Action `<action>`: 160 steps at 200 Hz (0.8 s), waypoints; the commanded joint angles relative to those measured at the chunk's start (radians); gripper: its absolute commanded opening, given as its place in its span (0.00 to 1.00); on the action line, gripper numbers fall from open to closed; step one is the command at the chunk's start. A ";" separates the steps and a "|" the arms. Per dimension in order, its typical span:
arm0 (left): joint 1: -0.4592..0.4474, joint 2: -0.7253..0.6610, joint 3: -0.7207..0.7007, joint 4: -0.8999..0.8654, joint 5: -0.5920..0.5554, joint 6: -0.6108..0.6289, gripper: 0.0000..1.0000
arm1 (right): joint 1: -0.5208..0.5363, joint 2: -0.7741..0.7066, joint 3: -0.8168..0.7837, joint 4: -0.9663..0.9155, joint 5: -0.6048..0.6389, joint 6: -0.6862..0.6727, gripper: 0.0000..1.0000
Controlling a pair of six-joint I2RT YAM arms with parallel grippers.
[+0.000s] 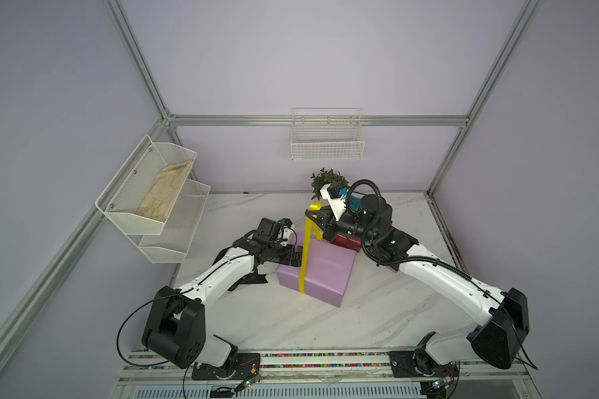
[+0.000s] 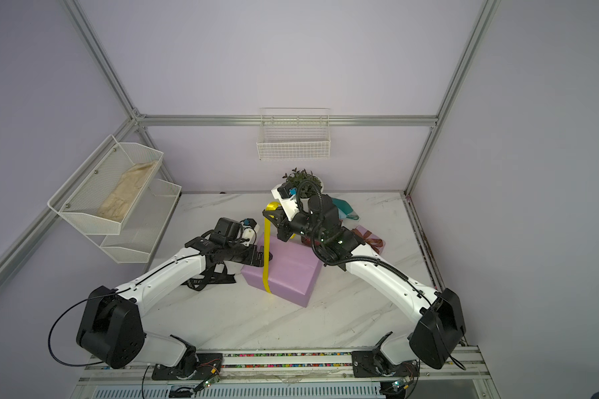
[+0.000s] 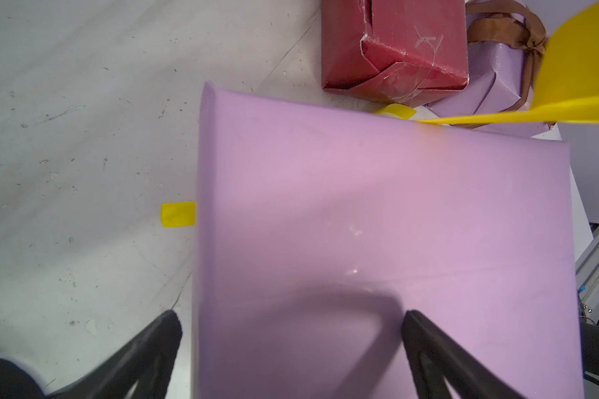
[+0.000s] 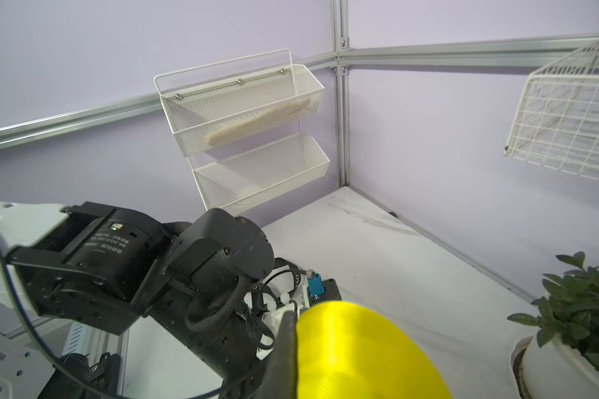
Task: Untie the ribbon bows on the gift boxes
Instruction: Pull the ribbon from the gift box.
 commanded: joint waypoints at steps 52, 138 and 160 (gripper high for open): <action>-0.006 0.015 0.049 -0.040 -0.028 0.028 1.00 | 0.006 -0.036 0.206 0.015 0.065 -0.069 0.00; -0.006 0.026 0.054 -0.046 -0.035 0.040 1.00 | 0.005 -0.053 0.347 0.009 0.188 -0.130 0.00; -0.006 0.034 0.056 -0.048 -0.032 0.039 1.00 | 0.004 -0.082 0.361 0.010 0.211 -0.161 0.00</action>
